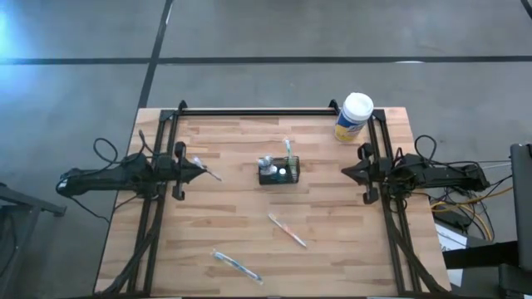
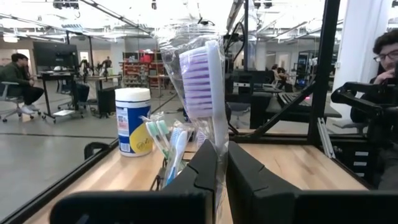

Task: Pick & Place toothbrushing station
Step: Put the purple toothbrush into the wire organizer

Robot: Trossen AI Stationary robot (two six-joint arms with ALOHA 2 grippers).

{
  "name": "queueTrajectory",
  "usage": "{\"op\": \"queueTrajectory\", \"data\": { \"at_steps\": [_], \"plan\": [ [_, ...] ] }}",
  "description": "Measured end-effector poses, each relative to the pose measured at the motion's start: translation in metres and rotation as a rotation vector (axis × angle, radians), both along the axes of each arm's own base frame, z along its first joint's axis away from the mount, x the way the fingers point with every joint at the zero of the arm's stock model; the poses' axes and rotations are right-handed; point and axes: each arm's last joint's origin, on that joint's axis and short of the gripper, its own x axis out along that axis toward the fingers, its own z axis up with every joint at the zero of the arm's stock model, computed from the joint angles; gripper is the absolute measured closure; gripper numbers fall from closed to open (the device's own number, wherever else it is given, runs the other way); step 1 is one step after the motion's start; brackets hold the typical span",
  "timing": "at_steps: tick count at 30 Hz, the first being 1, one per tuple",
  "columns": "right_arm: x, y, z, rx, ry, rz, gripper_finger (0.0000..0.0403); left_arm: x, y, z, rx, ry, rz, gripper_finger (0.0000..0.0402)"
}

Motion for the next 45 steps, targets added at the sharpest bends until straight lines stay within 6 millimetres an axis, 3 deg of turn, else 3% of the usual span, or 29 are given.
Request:
{"op": "queueTrajectory", "data": {
  "at_steps": [12, 21, 29, 36, 39, 45],
  "plan": [
    [0.001, 0.000, -0.005, -0.001, 0.015, 0.000, 0.0394, 0.000, -0.001, -0.004, 0.011, 0.045, -0.034, 0.0386],
    [0.002, 0.000, -0.010, -0.008, -0.042, -0.003, 0.0394, 0.010, -0.001, 0.014, -0.037, -0.016, -0.043, 0.0388],
    [0.003, 0.000, -0.013, -0.008, -0.040, -0.004, 0.0394, 0.047, -0.001, 0.035, 0.047, -0.030, -0.065, 0.0388],
    [0.004, 0.000, -0.017, 0.012, -0.019, 0.002, 0.0394, 0.091, -0.001, 0.034, 0.104, 0.028, -0.061, 0.0388],
    [0.004, 0.000, -0.018, 0.012, -0.012, 0.003, 0.0394, 0.108, -0.003, 0.039, 0.173, -0.038, -0.062, 0.0388],
    [0.004, 0.000, -0.018, 0.012, -0.006, 0.002, 0.0394, 0.131, -0.003, 0.041, 0.203, -0.034, -0.041, 0.0388]
  ]
}}
